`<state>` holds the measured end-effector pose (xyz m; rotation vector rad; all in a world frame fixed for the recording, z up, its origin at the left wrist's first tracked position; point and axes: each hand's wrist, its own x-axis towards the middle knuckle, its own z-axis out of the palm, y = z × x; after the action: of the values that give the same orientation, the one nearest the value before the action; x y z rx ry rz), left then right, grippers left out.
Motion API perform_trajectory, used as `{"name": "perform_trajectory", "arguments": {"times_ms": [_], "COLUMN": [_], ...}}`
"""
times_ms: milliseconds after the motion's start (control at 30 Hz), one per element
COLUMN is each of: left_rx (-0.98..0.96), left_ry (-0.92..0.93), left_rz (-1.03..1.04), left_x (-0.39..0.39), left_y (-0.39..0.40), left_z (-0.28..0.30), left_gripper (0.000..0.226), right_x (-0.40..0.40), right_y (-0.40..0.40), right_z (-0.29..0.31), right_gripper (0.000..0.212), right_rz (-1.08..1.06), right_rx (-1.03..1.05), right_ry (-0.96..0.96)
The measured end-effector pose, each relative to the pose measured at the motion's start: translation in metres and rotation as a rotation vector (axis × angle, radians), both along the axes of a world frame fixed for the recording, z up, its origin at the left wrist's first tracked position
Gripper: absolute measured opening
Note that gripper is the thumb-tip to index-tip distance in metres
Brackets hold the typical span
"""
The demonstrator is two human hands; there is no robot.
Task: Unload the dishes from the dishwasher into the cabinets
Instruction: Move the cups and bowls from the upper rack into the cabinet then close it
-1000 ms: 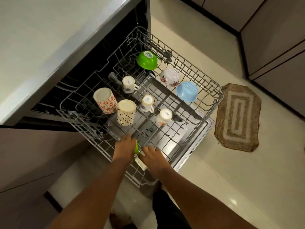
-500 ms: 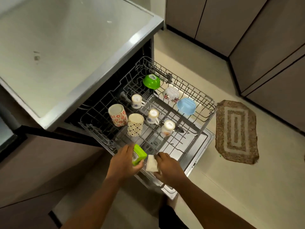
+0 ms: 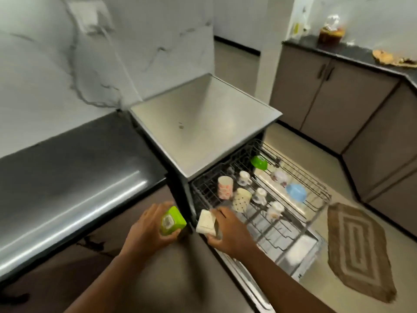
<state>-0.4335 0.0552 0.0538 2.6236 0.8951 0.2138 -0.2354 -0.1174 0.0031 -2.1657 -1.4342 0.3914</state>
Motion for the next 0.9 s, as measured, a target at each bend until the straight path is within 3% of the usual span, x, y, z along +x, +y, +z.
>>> {"name": "perform_trajectory", "arguments": {"times_ms": [300, 467, 767, 900], "left_rx": [0.263, 0.311, 0.497, 0.569], "left_ry": [-0.112, -0.21, -0.414, -0.381], "left_rz": [0.227, 0.322, 0.355, 0.334], "left_x": [-0.172, -0.228, -0.237, -0.217], "left_y": [0.075, 0.114, 0.206, 0.25], "left_z": [0.149, 0.212, 0.337, 0.404], "left_gripper": [0.07, 0.071, 0.071, 0.069], "right_x": [-0.138, -0.178, -0.169, -0.151], "right_y": [0.129, 0.185, 0.3, 0.365], "right_z": [0.148, 0.215, 0.353, 0.415], "right_gripper": [0.074, 0.066, 0.064, 0.074], "right_rz": [0.223, 0.344, 0.39, 0.423], "right_rx": [0.221, 0.333, 0.629, 0.7], "right_ry": [-0.068, -0.124, -0.178, -0.191]}}
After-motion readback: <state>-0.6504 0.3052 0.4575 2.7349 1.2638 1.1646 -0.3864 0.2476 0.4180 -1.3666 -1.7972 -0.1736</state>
